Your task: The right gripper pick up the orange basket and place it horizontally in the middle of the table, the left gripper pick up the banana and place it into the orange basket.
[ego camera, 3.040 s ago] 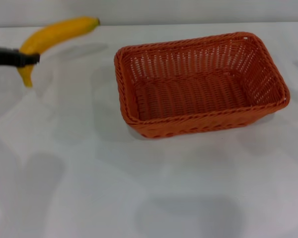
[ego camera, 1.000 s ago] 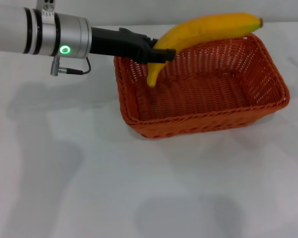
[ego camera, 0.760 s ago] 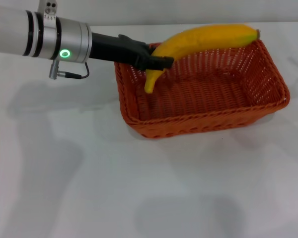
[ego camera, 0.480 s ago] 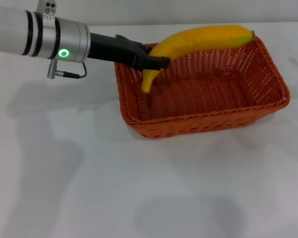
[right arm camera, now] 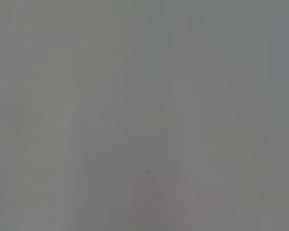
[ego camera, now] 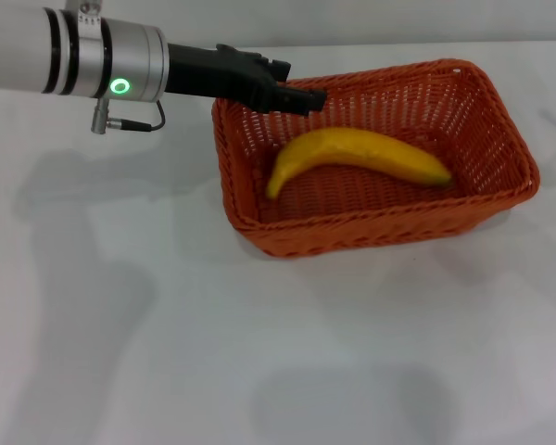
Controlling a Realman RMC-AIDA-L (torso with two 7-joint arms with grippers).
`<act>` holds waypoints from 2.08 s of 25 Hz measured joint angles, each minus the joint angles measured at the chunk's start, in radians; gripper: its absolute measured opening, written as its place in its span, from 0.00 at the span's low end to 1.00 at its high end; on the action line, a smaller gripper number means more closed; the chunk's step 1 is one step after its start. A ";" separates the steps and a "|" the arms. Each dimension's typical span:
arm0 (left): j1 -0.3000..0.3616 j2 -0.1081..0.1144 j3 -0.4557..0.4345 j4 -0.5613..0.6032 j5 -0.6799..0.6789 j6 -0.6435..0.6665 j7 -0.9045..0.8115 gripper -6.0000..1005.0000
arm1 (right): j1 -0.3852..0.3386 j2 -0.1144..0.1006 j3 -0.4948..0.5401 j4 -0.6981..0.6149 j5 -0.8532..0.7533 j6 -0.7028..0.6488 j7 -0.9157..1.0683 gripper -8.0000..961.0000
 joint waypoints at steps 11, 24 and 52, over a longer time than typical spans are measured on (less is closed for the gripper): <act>0.106 -0.006 -0.001 0.055 -0.456 0.005 0.331 0.86 | -0.002 0.000 0.000 0.007 0.000 0.002 -0.019 0.89; 0.455 -0.006 -0.003 0.464 -1.431 0.185 1.058 0.86 | -0.011 -0.001 0.008 0.023 0.000 0.012 -0.025 0.89; 0.710 -0.010 -0.004 0.657 -1.725 -0.038 1.580 0.85 | -0.066 -0.003 0.262 0.035 0.013 0.292 -0.107 0.89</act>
